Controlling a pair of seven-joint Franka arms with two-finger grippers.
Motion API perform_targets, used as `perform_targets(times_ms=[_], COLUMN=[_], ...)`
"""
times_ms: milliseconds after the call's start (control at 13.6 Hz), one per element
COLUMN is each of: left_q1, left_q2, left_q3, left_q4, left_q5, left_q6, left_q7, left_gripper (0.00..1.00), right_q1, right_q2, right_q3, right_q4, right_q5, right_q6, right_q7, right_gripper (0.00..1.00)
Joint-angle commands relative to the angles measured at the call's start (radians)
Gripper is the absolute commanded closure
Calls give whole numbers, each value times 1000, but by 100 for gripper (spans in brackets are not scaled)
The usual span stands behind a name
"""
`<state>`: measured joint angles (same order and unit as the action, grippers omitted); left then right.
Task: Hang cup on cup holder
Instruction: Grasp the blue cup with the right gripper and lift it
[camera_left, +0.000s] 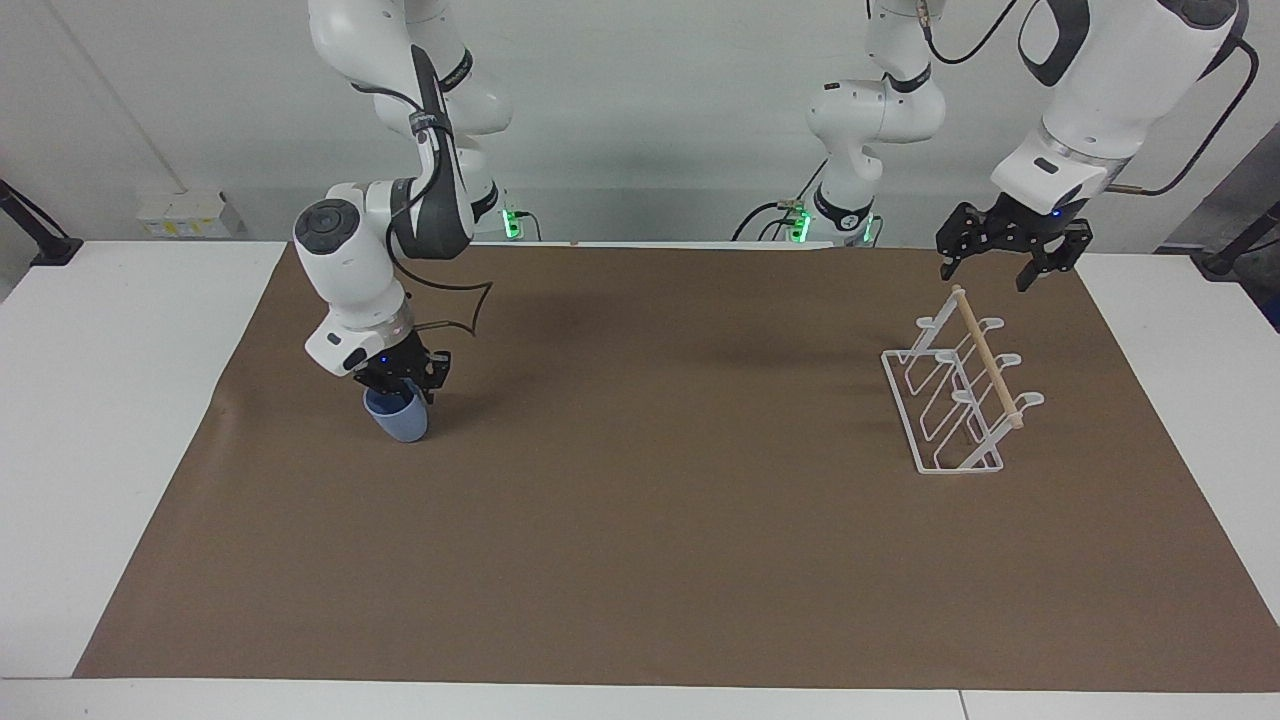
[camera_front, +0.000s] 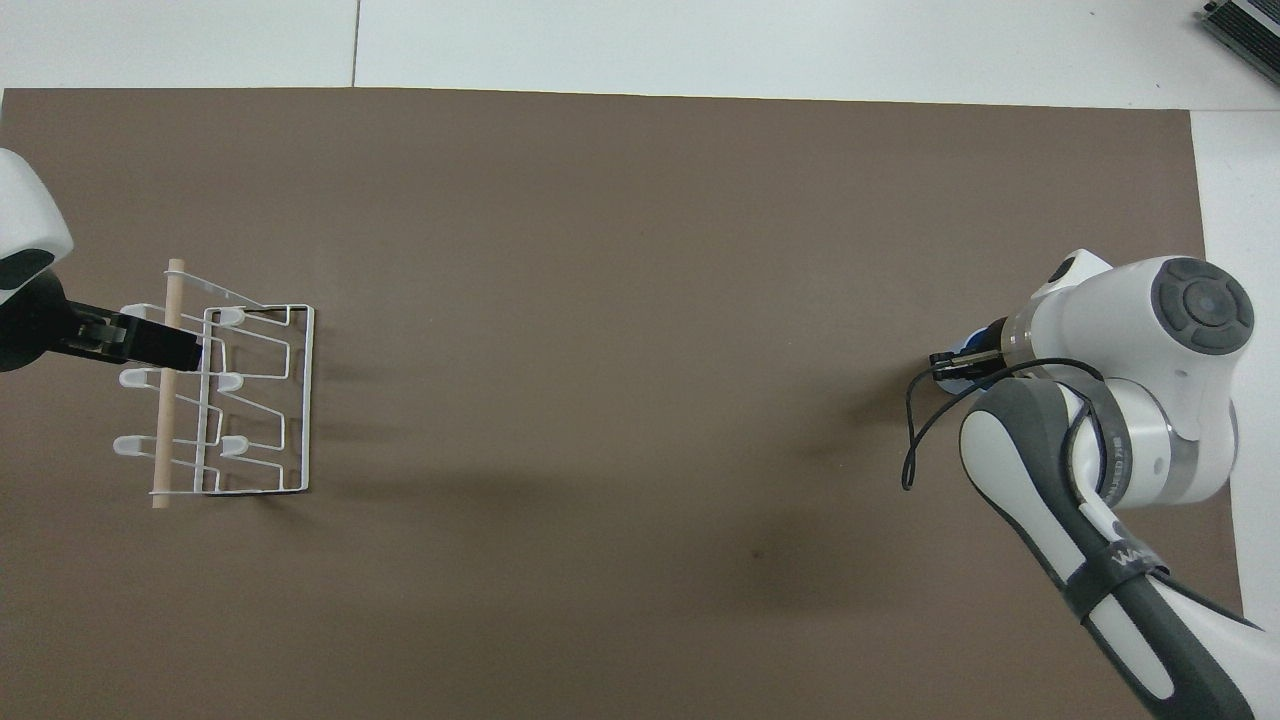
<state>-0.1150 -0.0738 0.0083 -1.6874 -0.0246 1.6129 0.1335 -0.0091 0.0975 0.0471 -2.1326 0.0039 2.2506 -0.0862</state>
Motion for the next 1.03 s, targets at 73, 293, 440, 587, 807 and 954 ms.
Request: perform_targets(times_ms=[73, 293, 440, 587, 807, 954], left_q1=[3, 5, 5, 6, 5, -6], left_q2=[-12, -12, -12, -12, -12, -12], left_q3=[9, 9, 9, 9, 7, 7], left_q4=[-5, -5, -3, -3, -3, -3], left_q5=[-6, -6, -6, -6, -6, -8], left_q6=[-5, -1, 1, 2, 2, 4], left_q7=[-5, -5, -3, -2, 0, 1], left_gripper=[0, 0, 0, 0, 0, 0], right_q1=[-15, -15, -12, -2, 1, 0], right_q2=[-27, -25, -25, -25, -44, -80], right_q3=[8, 8, 10, 10, 11, 10], right_q4=[-27, -13, 34, 133, 265, 313], right_q5=[18, 16, 16, 8, 5, 5], right_q6=[6, -5, -60, -162, -340, -439], right_q7=[-3, -4, -4, -4, -4, -4], right_gripper=[100, 100, 100, 100, 100, 100])
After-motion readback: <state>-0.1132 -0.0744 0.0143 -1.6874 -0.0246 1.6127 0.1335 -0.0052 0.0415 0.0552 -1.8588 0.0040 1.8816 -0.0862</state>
